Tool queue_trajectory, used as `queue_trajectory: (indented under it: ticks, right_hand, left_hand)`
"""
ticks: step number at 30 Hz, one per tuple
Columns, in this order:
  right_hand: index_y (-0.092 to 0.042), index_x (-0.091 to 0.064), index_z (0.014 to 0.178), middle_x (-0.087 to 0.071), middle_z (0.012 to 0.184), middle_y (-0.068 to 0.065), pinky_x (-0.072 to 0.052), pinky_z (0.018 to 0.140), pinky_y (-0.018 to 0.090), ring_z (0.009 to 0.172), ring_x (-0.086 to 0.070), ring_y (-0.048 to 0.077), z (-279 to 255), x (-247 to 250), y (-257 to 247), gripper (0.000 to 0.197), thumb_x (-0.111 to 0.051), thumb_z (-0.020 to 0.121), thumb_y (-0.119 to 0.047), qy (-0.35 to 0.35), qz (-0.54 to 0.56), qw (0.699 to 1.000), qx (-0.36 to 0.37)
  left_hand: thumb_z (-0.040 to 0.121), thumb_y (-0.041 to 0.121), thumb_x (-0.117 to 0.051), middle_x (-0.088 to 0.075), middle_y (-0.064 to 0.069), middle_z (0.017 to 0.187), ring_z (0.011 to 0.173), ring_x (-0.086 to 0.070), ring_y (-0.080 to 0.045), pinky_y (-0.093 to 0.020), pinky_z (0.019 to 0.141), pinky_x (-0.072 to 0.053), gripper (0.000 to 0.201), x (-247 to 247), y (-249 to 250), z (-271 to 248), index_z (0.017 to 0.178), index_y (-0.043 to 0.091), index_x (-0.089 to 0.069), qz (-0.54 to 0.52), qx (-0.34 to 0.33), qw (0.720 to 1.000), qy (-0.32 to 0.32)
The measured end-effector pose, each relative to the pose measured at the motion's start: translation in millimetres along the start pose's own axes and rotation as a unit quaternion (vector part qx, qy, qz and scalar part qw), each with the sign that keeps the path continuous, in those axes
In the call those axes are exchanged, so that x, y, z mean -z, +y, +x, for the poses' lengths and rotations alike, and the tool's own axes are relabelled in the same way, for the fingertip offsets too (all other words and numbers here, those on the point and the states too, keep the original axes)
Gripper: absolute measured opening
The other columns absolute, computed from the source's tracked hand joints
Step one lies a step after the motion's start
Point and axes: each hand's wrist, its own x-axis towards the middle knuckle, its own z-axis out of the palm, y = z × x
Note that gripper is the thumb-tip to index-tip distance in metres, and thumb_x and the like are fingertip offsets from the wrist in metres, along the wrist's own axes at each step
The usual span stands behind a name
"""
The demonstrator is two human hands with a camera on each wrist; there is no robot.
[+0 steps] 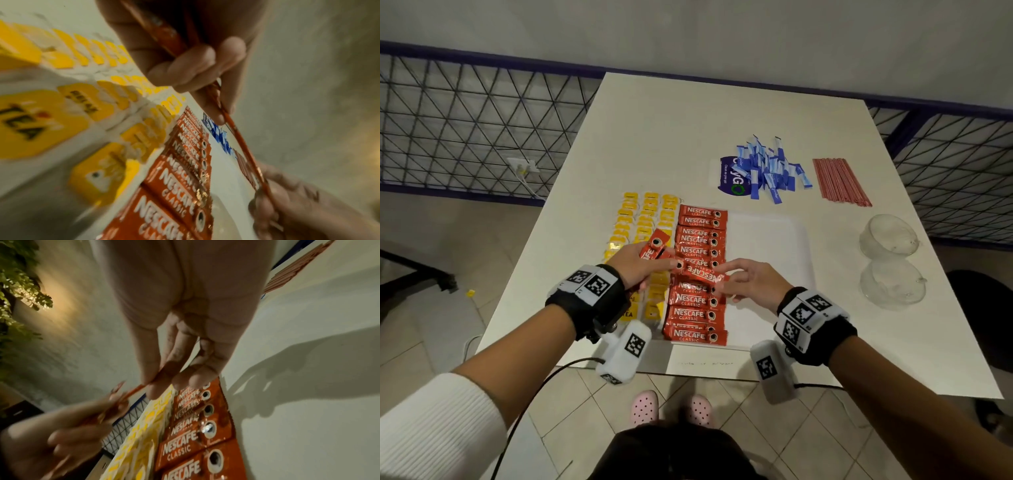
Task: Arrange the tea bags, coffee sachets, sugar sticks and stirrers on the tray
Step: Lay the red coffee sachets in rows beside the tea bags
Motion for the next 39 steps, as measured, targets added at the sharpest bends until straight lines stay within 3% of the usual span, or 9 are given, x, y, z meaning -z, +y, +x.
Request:
queue_trajectory:
  ticks: [5, 13, 17, 21, 24, 26, 28, 30, 39]
  right_hand:
    - [-0.019, -0.057, 0.084, -0.071, 0.07, -0.004, -0.047, 0.072, 0.028, 0.071, -0.061, 0.013, 0.8, -8.3, 1.1, 0.014, -0.07, 0.081, -0.022, -0.012, -0.013, 1.0, -0.023]
    - [-0.014, -0.063, 0.093, -0.065, 0.076, -0.007, -0.046, 0.054, 0.012, 0.064, -0.059, 0.003, -1.3, -9.0, -11.1, 0.02, -0.069, 0.081, -0.028, -0.006, -0.028, 1.0, -0.005]
    - [-0.028, -0.06, 0.09, -0.066, 0.086, -0.007, -0.049, 0.068, 0.021, 0.079, -0.063, 0.007, -3.8, -1.9, -5.8, 0.015, -0.067, 0.081, -0.037, 0.018, -0.022, 1.0, -0.001]
    - [-0.014, -0.063, 0.086, -0.064, 0.078, 0.006, -0.05, 0.063, 0.021, 0.065, -0.06, 0.014, -6.5, 8.0, -0.2, 0.005, -0.064, 0.084, -0.009, 0.043, 0.089, 0.995, -0.002]
    - [-0.01, -0.063, 0.081, -0.062, 0.069, 0.004, -0.05, 0.057, 0.017, 0.054, -0.057, 0.008, -7.5, 9.2, 9.9, 0.009, -0.063, 0.084, -0.002, 0.049, 0.09, 0.994, -0.026]
    - [-0.009, -0.065, 0.08, -0.063, 0.069, 0.004, -0.051, 0.057, 0.016, 0.049, -0.057, 0.006, -7.7, 8.5, 19.1, 0.009, -0.063, 0.083, -0.001, 0.056, 0.094, 0.993, -0.042]
    - [-0.011, -0.066, 0.08, -0.065, 0.071, 0.004, -0.053, 0.062, 0.02, 0.05, -0.058, 0.008, -7.4, 6.5, 28.7, 0.008, -0.065, 0.082, -0.003, 0.06, 0.105, 0.991, -0.057]
    - [-0.012, -0.067, 0.08, -0.066, 0.072, 0.004, -0.053, 0.067, 0.024, 0.051, -0.058, 0.01, -6.5, 2.6, 36.4, 0.007, -0.067, 0.081, -0.006, 0.065, 0.111, 0.989, -0.072]
    - [-0.013, -0.067, 0.081, -0.064, 0.066, 0.001, -0.05, 0.065, 0.023, 0.06, -0.056, 0.01, -3.3, -15.1, 44.5, 0.005, -0.072, 0.079, -0.011, 0.098, 0.11, 0.985, -0.085]
  left_hand:
    - [0.079, 0.037, -0.069, -0.046, 0.005, 0.033, 0.03, -0.036, -0.007, -0.019, 0.04, -0.033, 0.022, -12.3, 22.1, 3.8, 0.088, 0.018, -0.063, 0.003, -0.041, 0.998, 0.037]
    - [0.08, 0.029, -0.07, -0.045, 0.005, 0.032, 0.029, -0.036, -0.006, -0.024, 0.051, -0.037, 0.024, -35.9, 30.3, -4.5, 0.067, 0.017, -0.054, 0.072, -0.051, 0.993, -0.076]
    - [0.081, 0.028, -0.07, -0.051, 0.007, 0.043, 0.027, -0.038, -0.002, -0.015, 0.04, -0.035, 0.02, -33.8, 29.0, -3.8, 0.082, 0.011, -0.061, 0.163, -0.039, 0.982, -0.084]
    - [0.082, 0.029, -0.069, -0.055, 0.006, 0.06, 0.031, -0.041, 0.0, -0.013, 0.033, -0.031, 0.03, -35.9, 20.0, -1.9, 0.103, 0.008, -0.063, 0.244, -0.022, 0.963, -0.114]
    - [0.083, 0.028, -0.068, -0.058, 0.004, 0.067, 0.031, -0.041, 0.0, -0.013, 0.034, -0.032, 0.027, -33.3, 12.3, 0.9, 0.104, 0.014, -0.062, 0.247, -0.009, 0.963, -0.107]
    - [0.083, 0.031, -0.067, -0.062, 0.003, 0.078, 0.043, -0.052, -0.006, -0.016, 0.039, -0.04, 0.029, -29.7, 9.1, 0.6, 0.107, 0.017, -0.061, 0.277, -0.004, 0.955, -0.106]
    - [0.082, 0.036, -0.067, -0.065, 0.0, 0.099, 0.079, -0.065, -0.018, -0.025, 0.064, -0.052, 0.043, -26.7, 4.2, 0.9, 0.12, 0.017, -0.056, 0.336, -0.003, 0.935, -0.114]
    - [0.082, 0.036, -0.067, -0.061, -0.002, 0.122, 0.109, -0.058, -0.02, -0.028, 0.088, -0.046, 0.053, -24.4, -1.0, 2.1, 0.129, 0.015, -0.051, 0.381, -0.002, 0.917, -0.118]
    - [0.082, 0.041, -0.066, -0.057, 0.004, 0.127, 0.114, -0.054, -0.016, -0.029, 0.094, -0.042, 0.05, -25.8, -5.9, -2.6, 0.127, 0.022, -0.052, 0.476, -0.023, 0.867, -0.147]
